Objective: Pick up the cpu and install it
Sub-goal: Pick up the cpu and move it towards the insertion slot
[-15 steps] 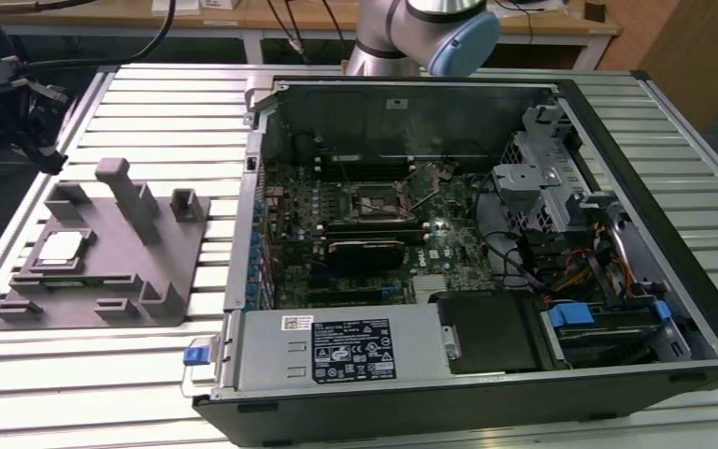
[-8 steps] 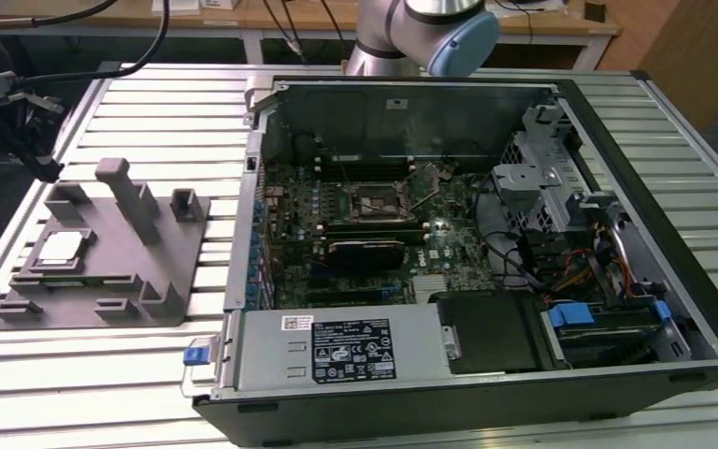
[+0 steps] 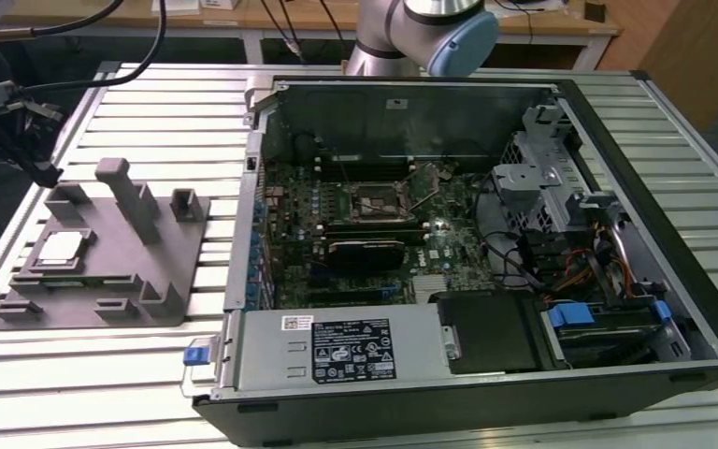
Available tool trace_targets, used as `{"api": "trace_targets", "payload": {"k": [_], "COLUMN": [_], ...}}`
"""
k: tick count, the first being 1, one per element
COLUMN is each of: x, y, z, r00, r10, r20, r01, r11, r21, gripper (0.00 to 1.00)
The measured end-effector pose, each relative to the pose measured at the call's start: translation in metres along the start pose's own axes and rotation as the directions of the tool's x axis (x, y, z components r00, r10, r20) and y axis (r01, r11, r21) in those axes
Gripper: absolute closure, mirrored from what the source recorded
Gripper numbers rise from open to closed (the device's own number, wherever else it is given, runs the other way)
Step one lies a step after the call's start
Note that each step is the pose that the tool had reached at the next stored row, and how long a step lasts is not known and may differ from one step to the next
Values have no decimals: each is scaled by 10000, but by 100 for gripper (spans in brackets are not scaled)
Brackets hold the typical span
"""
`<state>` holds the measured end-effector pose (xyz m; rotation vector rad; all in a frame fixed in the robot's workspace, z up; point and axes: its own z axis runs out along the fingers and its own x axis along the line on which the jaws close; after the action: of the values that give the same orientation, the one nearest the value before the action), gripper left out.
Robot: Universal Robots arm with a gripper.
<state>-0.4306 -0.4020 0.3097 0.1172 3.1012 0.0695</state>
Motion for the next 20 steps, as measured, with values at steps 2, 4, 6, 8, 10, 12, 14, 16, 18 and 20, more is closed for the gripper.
{"api": "trace_targets", "payload": {"k": [2, 4, 6, 8, 10, 12, 14, 16, 18, 20], "x": [0, 0, 0, 0, 2, 14, 34, 52, 70, 88], "y": [0, 0, 0, 0, -1, -1, -3, -5, -7, -10], "z": [5, 5, 6, 7, 8, 11, 19, 29, 47, 72], "r00": [10000, 10000, 10000, 10000, 10000, 10000, 10000, 10000, 10000, 10000], "r10": [0, 0, 0, 0, 1, 5, 6, 5, 4, 4], "r20": [0, 0, 0, 0, 1, 6, 21, 37, 50, 54], "r01": [0, 0, 0, 0, -1, -5, -6, -5, -4, -4], "r11": [10000, 10000, 10000, 10000, 10000, 10000, 10000, 10000, 10000, 10000], "r21": [0, 0, 0, 0, -1, -1, 2, 8, 8, 8], "gripper": [89, 89, 89, 89, 89, 89, 89, 89, 89, 89]}}
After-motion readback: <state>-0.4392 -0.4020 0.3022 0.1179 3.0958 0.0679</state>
